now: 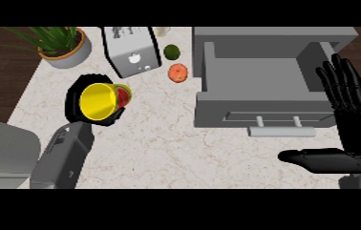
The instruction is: Pick up the cup, place it into the drawer and close the drawer
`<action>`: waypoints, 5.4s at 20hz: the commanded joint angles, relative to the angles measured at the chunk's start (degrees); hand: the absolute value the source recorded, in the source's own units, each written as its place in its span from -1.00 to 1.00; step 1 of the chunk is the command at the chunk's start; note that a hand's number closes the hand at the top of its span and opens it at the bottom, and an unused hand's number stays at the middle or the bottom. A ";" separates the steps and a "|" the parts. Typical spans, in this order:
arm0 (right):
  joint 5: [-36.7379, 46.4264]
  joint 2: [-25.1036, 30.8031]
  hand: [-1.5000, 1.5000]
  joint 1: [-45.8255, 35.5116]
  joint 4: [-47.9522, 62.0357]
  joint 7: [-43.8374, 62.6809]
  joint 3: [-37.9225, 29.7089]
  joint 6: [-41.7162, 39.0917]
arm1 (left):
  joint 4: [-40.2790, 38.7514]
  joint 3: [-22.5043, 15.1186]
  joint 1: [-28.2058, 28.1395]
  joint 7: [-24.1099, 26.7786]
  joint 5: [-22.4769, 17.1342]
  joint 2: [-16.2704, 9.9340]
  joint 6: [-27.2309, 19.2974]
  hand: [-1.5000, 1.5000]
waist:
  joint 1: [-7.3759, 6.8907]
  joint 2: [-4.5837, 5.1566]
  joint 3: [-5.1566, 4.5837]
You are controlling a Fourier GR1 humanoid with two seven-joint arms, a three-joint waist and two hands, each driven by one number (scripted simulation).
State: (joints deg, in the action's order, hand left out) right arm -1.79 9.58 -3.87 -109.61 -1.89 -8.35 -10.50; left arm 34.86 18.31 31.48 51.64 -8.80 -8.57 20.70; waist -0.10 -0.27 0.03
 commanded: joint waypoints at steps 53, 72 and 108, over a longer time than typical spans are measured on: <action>-3.31 1.73 -1.00 -1.00 1.11 -2.02 -2.40 -4.84 | -11.88 -49.75 41.15 -34.38 -21.90 8.57 -42.33 -1.00 | 5.15 1.21 0.05; -14.49 5.90 1.00 -1.43 -1.93 3.01 -3.42 -13.62 | -2.08 -52.00 44.06 -31.63 -30.02 8.57 -52.99 -1.00 | 2.60 0.51 0.01; 53.85 5.12 1.00 -16.15 38.34 -10.13 22.48 10.55 | 41.94 -37.59 4.24 -40.22 -31.25 -22.28 -39.81 -1.00 | -2.89 0.52 0.05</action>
State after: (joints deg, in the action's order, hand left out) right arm 47.20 15.51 -14.81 -83.27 -8.39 13.74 -5.01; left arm 72.80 -21.27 38.75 12.43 -39.42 -27.66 -20.48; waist -2.49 0.11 0.02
